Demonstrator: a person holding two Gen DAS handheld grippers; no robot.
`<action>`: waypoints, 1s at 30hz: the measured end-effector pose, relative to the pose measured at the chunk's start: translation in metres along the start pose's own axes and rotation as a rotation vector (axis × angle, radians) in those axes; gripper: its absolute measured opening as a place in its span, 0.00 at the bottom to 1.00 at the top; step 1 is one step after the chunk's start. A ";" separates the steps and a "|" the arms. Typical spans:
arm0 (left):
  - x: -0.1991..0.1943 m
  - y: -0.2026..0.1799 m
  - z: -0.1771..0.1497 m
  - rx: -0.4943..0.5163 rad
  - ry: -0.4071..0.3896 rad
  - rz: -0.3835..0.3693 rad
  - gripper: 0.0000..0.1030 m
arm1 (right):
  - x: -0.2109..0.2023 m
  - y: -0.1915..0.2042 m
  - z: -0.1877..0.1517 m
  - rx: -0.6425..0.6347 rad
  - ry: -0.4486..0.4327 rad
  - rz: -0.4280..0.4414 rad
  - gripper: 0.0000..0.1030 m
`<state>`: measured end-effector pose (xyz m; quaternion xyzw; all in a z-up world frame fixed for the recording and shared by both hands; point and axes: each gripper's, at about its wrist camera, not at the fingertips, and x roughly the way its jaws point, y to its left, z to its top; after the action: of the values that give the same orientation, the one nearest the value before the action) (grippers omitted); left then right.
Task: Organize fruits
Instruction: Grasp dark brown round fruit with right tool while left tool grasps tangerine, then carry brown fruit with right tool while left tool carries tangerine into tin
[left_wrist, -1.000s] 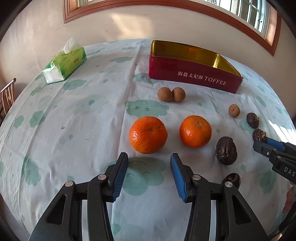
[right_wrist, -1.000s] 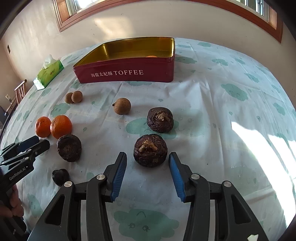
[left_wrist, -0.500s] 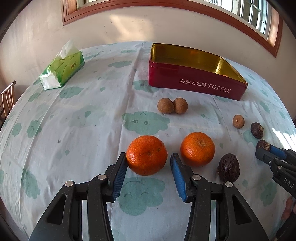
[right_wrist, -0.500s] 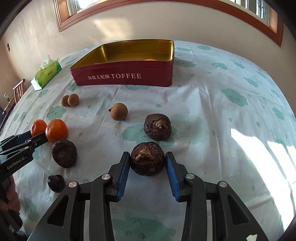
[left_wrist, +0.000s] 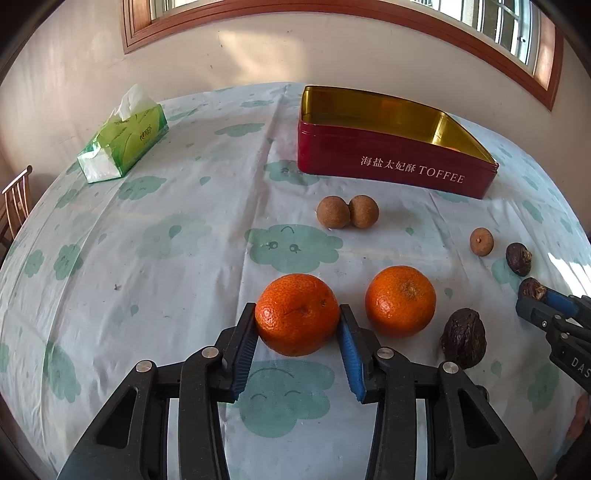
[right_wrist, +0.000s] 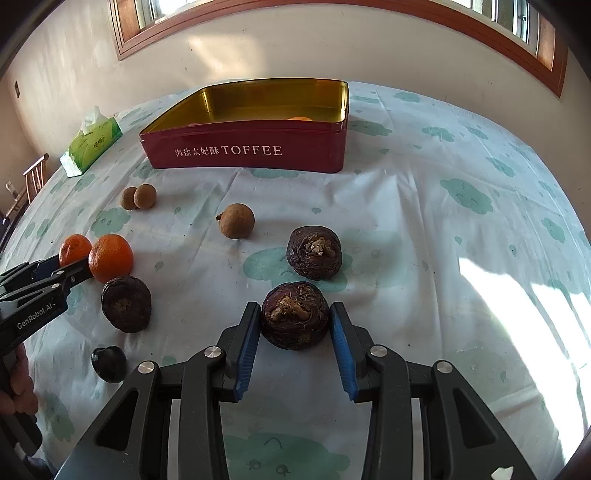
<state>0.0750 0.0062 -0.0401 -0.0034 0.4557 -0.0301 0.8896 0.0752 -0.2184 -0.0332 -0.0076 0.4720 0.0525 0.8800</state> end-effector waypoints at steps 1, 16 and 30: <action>0.000 0.000 0.000 -0.001 0.000 -0.001 0.42 | 0.000 0.000 0.000 -0.001 0.001 0.002 0.35; -0.002 -0.002 0.000 -0.003 0.011 -0.001 0.41 | -0.001 0.000 0.001 -0.004 0.008 0.005 0.34; -0.012 -0.004 0.001 -0.003 -0.006 -0.004 0.41 | -0.010 0.004 0.001 -0.007 0.007 0.020 0.33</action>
<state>0.0689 0.0030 -0.0294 -0.0056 0.4531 -0.0313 0.8909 0.0698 -0.2156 -0.0246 -0.0063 0.4748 0.0628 0.8778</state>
